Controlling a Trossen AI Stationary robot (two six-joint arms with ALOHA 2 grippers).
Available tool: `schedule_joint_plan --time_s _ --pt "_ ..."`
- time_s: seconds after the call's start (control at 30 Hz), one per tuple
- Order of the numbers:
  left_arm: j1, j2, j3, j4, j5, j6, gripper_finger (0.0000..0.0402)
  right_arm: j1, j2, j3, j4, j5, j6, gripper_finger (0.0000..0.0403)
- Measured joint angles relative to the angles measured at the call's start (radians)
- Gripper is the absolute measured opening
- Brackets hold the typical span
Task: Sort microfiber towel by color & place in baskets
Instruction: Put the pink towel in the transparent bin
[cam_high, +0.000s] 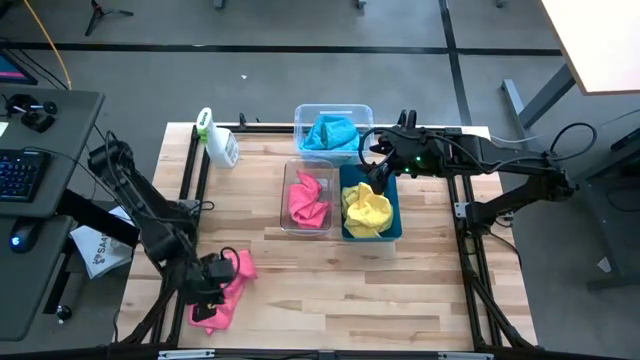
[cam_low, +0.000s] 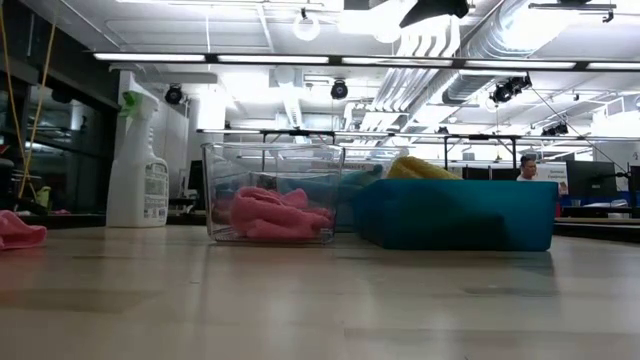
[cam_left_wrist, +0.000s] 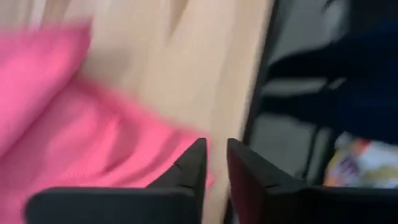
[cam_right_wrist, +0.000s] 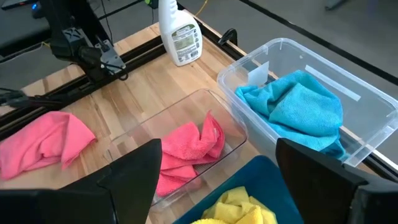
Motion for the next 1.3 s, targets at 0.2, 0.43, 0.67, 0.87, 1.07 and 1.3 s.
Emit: schedule_joint_plan --time_s 0.2,0.43,0.67,0.87,1.07,1.3 --pt "-0.005 0.048 0.000 -0.153 0.104 0.113 0.0141 0.000 0.000 0.000 -0.008 0.015 0.000 0.0309" --pt "-0.005 0.107 0.000 -0.152 0.100 0.279 0.0243 0.000 0.000 0.000 -0.029 0.019 0.000 0.0309" --pt "-0.019 0.256 0.000 -0.152 0.050 0.342 0.0281 0.000 0.000 0.000 -0.031 0.019 0.003 0.0309" --pt "-0.019 0.382 0.000 -0.153 0.044 0.290 0.0282 0.000 0.000 0.000 -0.031 0.019 0.003 0.0309" --pt "-0.020 0.470 0.006 -0.153 0.054 0.200 0.0278 0.000 0.000 0.000 -0.032 0.020 0.003 0.0309" --pt "0.008 0.441 0.006 -0.146 -0.068 0.174 0.0094 0.000 0.000 0.000 -0.049 0.020 0.004 0.0309"
